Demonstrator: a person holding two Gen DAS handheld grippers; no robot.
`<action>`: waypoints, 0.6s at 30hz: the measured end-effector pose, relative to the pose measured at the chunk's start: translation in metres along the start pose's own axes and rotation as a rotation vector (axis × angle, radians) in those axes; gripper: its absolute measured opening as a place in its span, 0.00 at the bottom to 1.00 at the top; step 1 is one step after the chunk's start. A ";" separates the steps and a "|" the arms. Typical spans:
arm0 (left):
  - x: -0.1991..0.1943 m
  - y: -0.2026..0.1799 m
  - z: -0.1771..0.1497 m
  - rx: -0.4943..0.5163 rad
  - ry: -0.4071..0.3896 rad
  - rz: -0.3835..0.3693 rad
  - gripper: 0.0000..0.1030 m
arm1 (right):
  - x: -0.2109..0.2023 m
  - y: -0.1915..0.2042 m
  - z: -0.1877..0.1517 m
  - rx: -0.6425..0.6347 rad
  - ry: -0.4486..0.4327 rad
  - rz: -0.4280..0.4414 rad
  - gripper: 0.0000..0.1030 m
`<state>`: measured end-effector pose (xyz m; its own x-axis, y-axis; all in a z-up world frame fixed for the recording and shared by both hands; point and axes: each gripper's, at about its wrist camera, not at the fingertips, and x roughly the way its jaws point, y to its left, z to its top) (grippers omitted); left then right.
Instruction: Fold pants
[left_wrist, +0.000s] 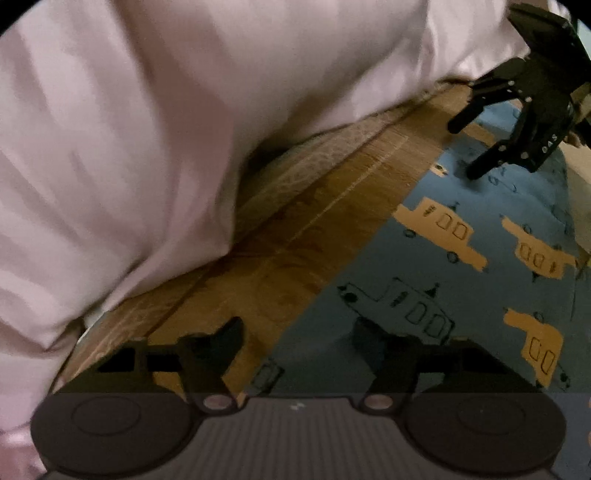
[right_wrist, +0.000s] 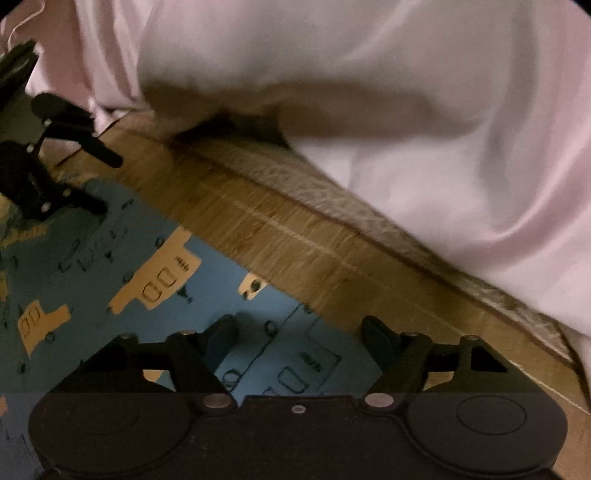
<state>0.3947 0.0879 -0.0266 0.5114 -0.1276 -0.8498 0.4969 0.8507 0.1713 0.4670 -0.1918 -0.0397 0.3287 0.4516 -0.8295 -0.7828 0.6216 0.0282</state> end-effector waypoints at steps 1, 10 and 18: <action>0.003 -0.001 0.001 0.010 0.014 -0.007 0.52 | 0.000 0.002 -0.001 -0.002 -0.008 -0.002 0.74; 0.003 -0.022 0.005 0.020 0.027 -0.038 0.01 | -0.016 0.025 -0.003 -0.059 -0.012 -0.036 0.26; -0.006 -0.029 0.004 0.048 -0.079 0.067 0.17 | -0.020 0.036 -0.001 -0.076 -0.048 -0.090 0.03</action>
<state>0.3803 0.0619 -0.0242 0.5973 -0.1125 -0.7941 0.4918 0.8335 0.2518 0.4315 -0.1788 -0.0228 0.4231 0.4274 -0.7989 -0.7862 0.6115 -0.0893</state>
